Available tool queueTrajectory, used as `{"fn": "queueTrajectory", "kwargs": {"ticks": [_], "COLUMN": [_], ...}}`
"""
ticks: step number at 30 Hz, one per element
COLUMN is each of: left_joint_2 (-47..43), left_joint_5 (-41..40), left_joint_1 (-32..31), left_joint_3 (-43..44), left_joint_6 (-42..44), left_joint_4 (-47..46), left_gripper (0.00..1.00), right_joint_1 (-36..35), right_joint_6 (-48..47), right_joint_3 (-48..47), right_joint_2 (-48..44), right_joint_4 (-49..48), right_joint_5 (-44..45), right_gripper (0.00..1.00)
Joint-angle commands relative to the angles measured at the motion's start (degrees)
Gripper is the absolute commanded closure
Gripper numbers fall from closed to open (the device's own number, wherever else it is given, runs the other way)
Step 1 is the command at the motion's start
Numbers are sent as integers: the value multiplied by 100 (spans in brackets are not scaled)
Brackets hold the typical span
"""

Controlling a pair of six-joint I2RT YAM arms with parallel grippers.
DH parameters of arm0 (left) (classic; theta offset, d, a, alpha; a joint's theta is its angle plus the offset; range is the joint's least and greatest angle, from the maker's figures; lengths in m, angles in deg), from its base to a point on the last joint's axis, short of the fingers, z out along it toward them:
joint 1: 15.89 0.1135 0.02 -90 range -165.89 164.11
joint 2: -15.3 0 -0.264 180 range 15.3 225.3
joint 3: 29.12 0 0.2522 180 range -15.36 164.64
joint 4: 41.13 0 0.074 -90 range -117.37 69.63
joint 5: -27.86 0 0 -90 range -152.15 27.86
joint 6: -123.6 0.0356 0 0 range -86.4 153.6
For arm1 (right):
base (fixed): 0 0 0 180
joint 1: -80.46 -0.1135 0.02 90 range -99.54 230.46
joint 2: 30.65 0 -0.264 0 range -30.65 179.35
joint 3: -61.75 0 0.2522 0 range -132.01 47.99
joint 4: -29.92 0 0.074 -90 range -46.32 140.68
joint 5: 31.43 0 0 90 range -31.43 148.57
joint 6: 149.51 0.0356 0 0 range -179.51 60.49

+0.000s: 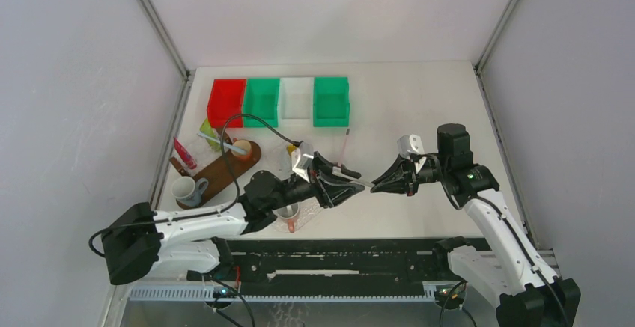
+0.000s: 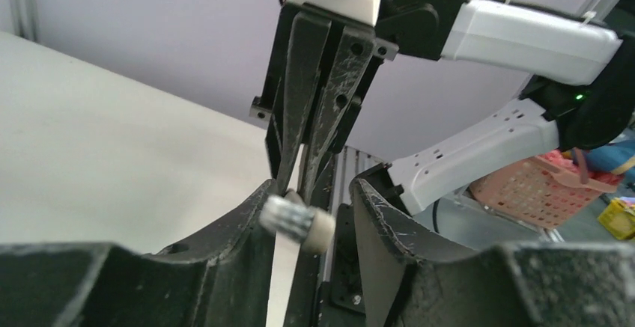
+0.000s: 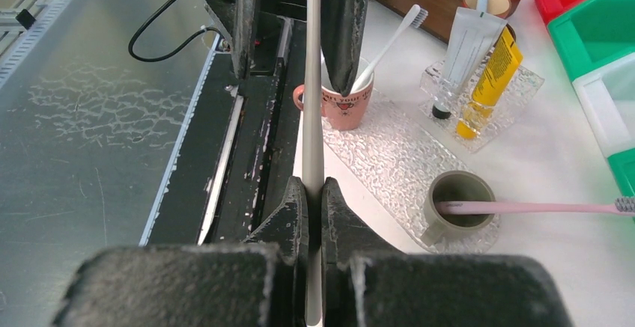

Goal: Prepare toiletry sets of a toothbrush and toothpaste on the tray
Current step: Place the toothbrush in the cup.

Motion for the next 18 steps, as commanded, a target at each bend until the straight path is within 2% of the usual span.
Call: {"fn": "queueTrajectory", "kwargs": {"ticks": [1,3,4,5,9,11,13,14,15,18], "left_joint_2": [138,164,178,187,269,256,134,21,-168,-712], "left_joint_5": [240,200,167,137,96,48,-117,-217,-333,-639], "left_joint_1": [-39,-35,-37,-41,-40,-42,-35,-29,-27,2], "left_joint_3": [407,370,352,337,352,322,215,151,100,176], "left_joint_6": [-200,-218,-219,-227,-249,-224,-111,-26,89,547], "left_joint_4": [-739,-859,-916,-951,-992,-1004,-952,-847,-621,668], "left_gripper": [55,56,59,64,97,100,100,100,100,100], "right_joint_1": [12,7,1,-6,-40,-54,-63,-63,-63,-55], "right_joint_6": [27,18,13,9,-29,-54,-89,-119,-154,-154], "right_joint_3": [-65,-63,-66,-60,-61,-58,-59,-66,-63,-57], "right_joint_2": [-56,-56,-58,-50,-34,-15,-28,-41,-53,-94], "right_joint_4": [-152,-144,-143,-138,-110,-78,-37,-3,20,23], "right_joint_5": [-71,-69,-71,-67,-62,-62,-55,-46,-45,-9], "right_gripper": [100,100,100,100,100,98,80,66,56,37]}}
